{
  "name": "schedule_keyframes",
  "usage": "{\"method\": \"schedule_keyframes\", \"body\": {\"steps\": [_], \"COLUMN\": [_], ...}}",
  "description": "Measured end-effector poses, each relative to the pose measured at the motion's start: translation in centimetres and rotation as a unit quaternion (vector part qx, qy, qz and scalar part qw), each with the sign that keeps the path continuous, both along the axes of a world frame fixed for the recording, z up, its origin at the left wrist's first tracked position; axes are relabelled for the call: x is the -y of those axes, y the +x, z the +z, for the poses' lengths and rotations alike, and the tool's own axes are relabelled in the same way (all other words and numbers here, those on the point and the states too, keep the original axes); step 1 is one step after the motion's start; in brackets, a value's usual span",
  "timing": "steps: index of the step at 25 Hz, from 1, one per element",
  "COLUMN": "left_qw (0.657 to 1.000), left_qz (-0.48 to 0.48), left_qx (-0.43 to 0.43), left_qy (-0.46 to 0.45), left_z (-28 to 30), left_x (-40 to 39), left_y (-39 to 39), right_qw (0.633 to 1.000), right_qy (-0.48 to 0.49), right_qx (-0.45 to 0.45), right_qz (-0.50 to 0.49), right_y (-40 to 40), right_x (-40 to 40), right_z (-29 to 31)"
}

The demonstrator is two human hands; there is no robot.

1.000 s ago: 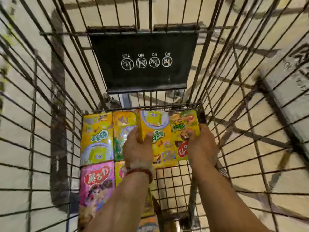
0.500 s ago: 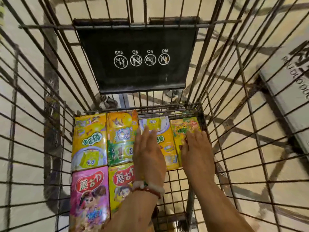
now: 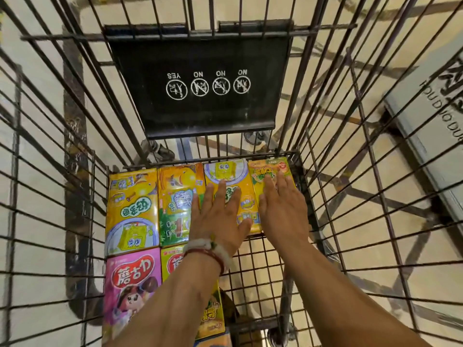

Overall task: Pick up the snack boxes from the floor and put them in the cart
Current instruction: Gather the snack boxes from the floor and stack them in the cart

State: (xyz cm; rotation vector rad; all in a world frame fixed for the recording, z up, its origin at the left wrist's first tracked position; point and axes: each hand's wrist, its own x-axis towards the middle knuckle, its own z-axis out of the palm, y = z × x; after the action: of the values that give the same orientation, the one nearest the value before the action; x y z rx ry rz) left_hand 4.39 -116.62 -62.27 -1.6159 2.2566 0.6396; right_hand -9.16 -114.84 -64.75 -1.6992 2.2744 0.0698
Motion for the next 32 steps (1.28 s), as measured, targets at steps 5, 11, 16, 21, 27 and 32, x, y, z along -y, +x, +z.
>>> {"method": "schedule_keyframes", "body": {"steps": [5, 11, 16, 21, 27, 32], "left_qw": [0.999, 0.992, 0.947, 0.922, 0.924, 0.934], "left_qz": [0.024, 0.017, 0.009, 0.007, 0.046, 0.102], "left_qx": [-0.012, -0.051, -0.095, -0.100, -0.044, 0.049], "left_qy": [0.023, -0.116, -0.306, -0.374, -0.376, -0.339], "left_z": [2.1, 14.0, 33.7, 50.7, 58.7, 58.8], "left_x": [0.5, 1.9, 1.1, -3.9, -15.3, -25.2], "left_y": [-0.2, 2.4, 7.3, 15.3, 23.8, 25.3], "right_qw": [0.999, 0.993, 0.964, 0.921, 0.892, 0.851], "right_qy": [0.031, -0.075, -0.198, -0.280, -0.230, -0.201], "right_qx": [0.032, 0.074, 0.073, 0.024, 0.043, -0.033], "right_qz": [-0.012, 0.051, 0.160, 0.271, 0.386, 0.484], "right_y": [-0.3, 0.3, 2.9, 6.3, 9.6, 12.4], "right_x": [0.4, 2.6, 1.0, -5.0, -11.4, -16.5], "right_z": [2.3, 15.8, 36.6, 53.2, 60.9, 61.7]}}
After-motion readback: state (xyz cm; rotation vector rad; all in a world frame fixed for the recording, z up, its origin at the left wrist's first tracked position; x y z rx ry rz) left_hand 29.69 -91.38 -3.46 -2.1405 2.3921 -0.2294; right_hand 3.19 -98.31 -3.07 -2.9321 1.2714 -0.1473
